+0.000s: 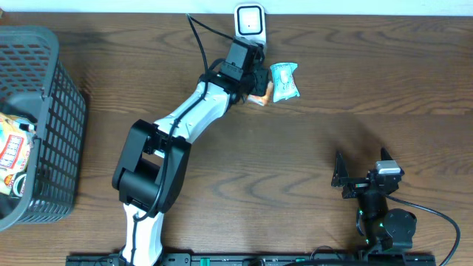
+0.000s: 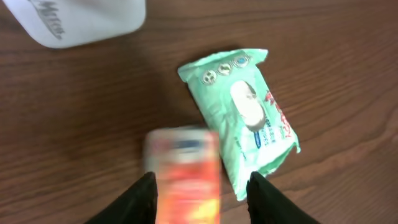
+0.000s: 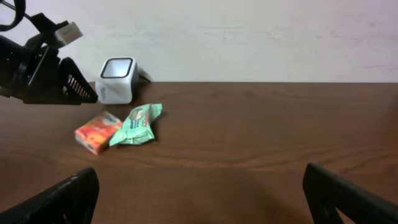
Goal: Scan the item barcode
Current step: 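Carry the orange box to the scanner and release it beside the green pack, then reach the left gripper into the basket and grasp the yellow snack bag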
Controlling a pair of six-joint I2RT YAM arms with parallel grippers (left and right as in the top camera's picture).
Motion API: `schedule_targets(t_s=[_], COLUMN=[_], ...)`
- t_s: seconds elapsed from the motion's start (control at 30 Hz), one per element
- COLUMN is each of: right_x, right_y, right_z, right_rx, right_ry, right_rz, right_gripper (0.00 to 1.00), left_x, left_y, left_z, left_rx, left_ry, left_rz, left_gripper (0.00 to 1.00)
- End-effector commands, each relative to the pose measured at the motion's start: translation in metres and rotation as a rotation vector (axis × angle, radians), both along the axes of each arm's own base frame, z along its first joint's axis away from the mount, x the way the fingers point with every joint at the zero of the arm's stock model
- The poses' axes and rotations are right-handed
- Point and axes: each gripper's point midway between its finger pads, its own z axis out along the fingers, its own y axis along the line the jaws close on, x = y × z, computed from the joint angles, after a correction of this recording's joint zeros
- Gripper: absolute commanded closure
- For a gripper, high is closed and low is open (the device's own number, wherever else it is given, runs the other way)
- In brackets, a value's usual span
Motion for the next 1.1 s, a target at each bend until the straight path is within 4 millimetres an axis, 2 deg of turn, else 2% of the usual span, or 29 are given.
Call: schedule_targets(t_s=[0.0,0.1,0.13,0.17,0.23,0.27,0.3,0.4,0.43,0.47,0.5,0.53,0.57,0.6,0.7,0.73,0.8,0.93,1.03,1.07], right_x=[0.0,0.0,0.0,0.0,0.0,0.0,0.0,0.0,0.0,0.0,0.0,0.0,0.0,0.0,0.0,0.0,0.0,0.0,0.0,0.0], right_y=[-0.001,-0.001,-0.001,-0.001,-0.001,-0.001,-0.001,-0.001,-0.001,-0.001,-0.001,-0.001,-0.001,-0.001,-0.001,-0.001,-0.001,-0.001,-0.001,-0.001], right_z=[0.0,0.0,0.0,0.0,0.0,0.0,0.0,0.0,0.0,0.0,0.0,0.0,0.0,0.0,0.0,0.0,0.0,0.0,0.0,0.0], right_rx=[-0.012,-0.012,-0.012,-0.012,-0.012,-0.012,-0.012,-0.012,-0.012,-0.012,-0.012,-0.012,-0.012,-0.012,-0.012,-0.012,-0.012,-0.012,-0.012,-0.012], right_ry=[0.0,0.0,0.0,0.0,0.0,0.0,0.0,0.0,0.0,0.0,0.0,0.0,0.0,0.0,0.0,0.0,0.0,0.0,0.0,0.0], right_rz=[-0.006,-0.006,-0.006,-0.006,-0.006,-0.006,-0.006,-0.006,-0.006,-0.006,-0.006,-0.006,-0.006,-0.006,-0.006,-0.006,-0.006,-0.006,-0.006,-0.006], right_gripper=[0.01,0.01,0.01,0.01,0.01,0.01,0.01,0.01,0.01,0.01,0.01,0.01,0.01,0.01,0.01,0.01,0.01,0.01,0.01,0.01], left_x=[0.005,0.009,0.013,0.015,0.016,0.015,0.014,0.003,-0.005,-0.011,-0.032,-0.046,-0.053,-0.067,-0.101,-0.11,-0.138,-0.173,-0.197,-0.206], left_y=[0.003,0.012,0.021,0.032,0.05,0.072,0.086,0.162,0.202,0.227,0.303,0.34,0.358,0.393,0.464,0.479,0.524,0.566,0.589,0.596], left_z=[0.019,0.05,0.072,0.095,0.123,0.147,0.159,0.201,0.216,0.224,0.242,0.247,0.248,0.248,0.238,0.235,0.227,0.21,0.186,0.172], left_rx=[-0.015,-0.041,-0.058,-0.074,-0.089,-0.09,-0.085,-0.002,0.065,0.106,0.218,0.271,0.3,0.367,0.542,0.576,0.632,0.654,0.666,0.679], left_ry=[-0.036,-0.088,-0.124,-0.163,-0.203,-0.234,-0.248,-0.304,-0.331,-0.344,-0.357,-0.35,-0.343,-0.321,-0.23,-0.205,-0.133,-0.023,0.076,0.123], left_rz=[0.005,0.023,0.04,0.06,0.092,0.134,0.163,0.317,0.399,0.456,0.671,0.775,0.825,0.904,1.021,1.051,1.163,1.271,1.32,1.318], left_gripper=[0.53,0.52,0.51,0.5,0.47,0.44,0.44,0.43,0.42,0.39,0.38,0.38,0.36,0.33,0.23,0.22,0.2,0.19,0.19,0.19])
